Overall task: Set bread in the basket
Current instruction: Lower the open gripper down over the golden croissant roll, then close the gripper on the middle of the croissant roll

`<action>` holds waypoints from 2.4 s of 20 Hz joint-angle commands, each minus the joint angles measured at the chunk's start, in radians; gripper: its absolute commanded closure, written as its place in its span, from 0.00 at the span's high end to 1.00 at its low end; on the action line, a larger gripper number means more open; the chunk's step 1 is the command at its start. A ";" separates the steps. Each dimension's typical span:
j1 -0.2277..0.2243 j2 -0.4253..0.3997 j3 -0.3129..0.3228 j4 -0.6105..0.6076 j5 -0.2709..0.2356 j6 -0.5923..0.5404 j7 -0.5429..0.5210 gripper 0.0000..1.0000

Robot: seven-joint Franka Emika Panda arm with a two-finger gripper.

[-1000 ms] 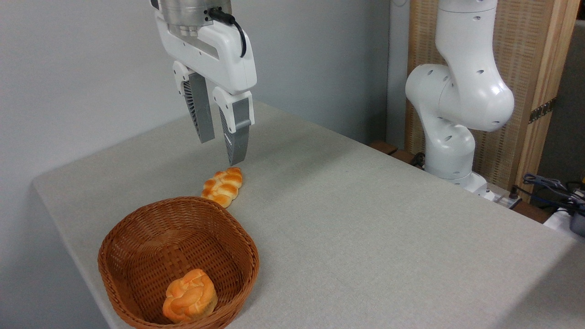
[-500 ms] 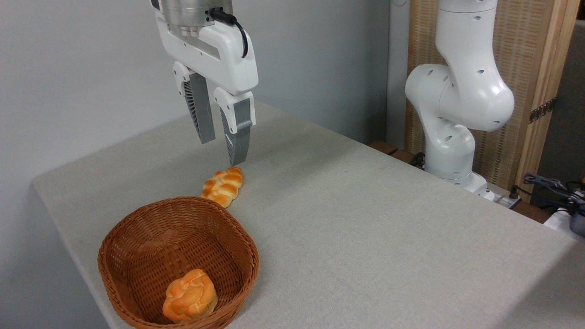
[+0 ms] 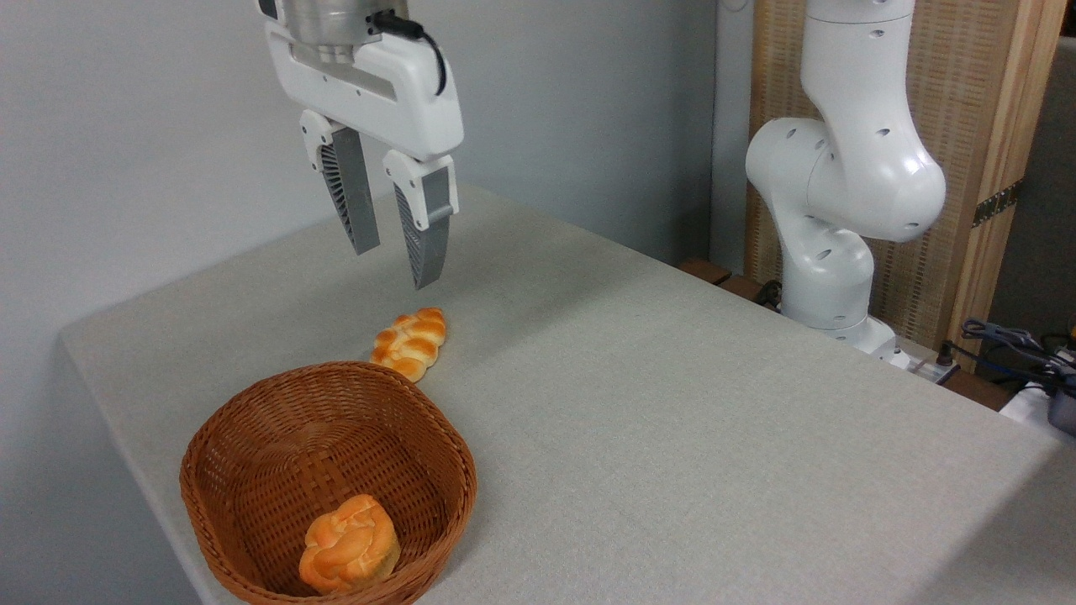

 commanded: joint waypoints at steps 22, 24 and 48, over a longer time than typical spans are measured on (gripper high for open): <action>-0.061 0.023 -0.261 -0.487 -0.012 0.587 -0.591 1.00; -0.061 0.023 -0.265 -0.489 -0.004 0.586 -0.585 1.00; -0.056 0.023 -0.259 -0.523 0.020 0.579 -0.510 0.46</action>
